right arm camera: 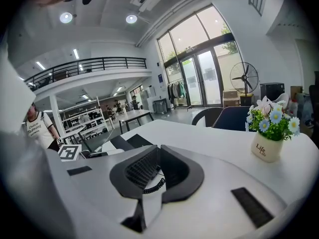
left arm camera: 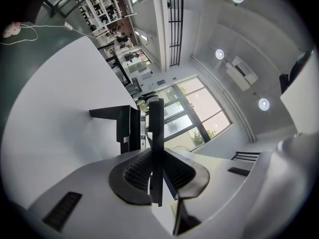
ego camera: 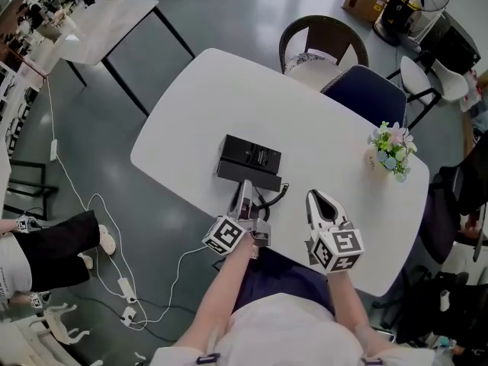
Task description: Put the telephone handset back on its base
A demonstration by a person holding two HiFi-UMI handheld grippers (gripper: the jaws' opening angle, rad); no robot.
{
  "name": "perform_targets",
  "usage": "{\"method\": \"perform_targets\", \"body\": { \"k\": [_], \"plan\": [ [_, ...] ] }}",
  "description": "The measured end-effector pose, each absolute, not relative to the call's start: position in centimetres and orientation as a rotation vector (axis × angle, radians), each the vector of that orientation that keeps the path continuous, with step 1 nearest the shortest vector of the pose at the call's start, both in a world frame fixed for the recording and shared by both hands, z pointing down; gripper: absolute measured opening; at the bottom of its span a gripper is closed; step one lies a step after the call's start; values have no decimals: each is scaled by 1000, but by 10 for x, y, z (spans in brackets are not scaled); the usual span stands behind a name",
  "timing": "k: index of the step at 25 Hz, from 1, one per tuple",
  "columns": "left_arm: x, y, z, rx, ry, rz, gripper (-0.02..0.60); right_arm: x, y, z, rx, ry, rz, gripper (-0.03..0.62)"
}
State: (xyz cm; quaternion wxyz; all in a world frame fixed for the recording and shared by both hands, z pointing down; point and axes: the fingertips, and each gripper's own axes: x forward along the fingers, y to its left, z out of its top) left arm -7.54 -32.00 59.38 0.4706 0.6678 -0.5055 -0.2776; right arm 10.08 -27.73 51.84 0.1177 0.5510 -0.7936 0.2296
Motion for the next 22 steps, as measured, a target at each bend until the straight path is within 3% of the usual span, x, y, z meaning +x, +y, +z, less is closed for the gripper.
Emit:
{"method": "perform_targets", "body": {
  "k": [22],
  "plan": [
    [-81,-331,624,1622,-1254,-689,72,100,-293,532,1570,-2292,713,43]
  ]
}}
